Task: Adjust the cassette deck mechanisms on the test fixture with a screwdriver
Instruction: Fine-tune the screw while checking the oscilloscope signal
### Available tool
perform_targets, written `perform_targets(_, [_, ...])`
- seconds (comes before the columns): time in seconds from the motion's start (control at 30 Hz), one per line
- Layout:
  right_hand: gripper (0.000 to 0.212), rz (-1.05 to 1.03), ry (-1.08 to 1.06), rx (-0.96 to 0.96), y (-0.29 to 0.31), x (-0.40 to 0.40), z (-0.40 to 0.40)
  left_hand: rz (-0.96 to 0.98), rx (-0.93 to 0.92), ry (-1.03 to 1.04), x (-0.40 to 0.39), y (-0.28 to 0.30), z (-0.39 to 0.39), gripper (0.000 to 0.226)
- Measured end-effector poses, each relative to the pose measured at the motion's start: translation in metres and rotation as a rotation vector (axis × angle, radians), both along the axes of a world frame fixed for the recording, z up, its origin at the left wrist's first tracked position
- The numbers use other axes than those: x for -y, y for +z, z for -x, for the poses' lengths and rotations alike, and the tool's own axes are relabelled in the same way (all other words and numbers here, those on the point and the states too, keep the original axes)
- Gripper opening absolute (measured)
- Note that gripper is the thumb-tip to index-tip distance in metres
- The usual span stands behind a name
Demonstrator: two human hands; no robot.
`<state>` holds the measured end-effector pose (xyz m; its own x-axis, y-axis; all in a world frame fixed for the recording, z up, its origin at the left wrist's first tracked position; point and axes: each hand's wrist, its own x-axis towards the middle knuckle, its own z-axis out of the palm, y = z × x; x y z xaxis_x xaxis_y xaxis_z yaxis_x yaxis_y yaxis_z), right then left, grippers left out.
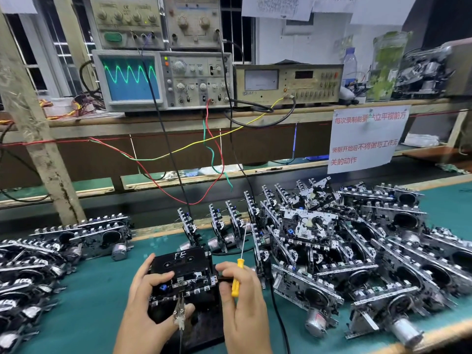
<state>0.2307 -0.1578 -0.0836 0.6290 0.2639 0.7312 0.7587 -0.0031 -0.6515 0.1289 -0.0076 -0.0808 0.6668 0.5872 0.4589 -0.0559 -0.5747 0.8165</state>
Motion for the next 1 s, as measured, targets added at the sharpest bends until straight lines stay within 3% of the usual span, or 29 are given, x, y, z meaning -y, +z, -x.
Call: perform_targets(1.0, [0.021,0.061,0.02,0.012,-0.0011,0.0014,0.0055,-0.022,-0.013,-0.014,-0.0006,-0.0018,-0.0004,0.069])
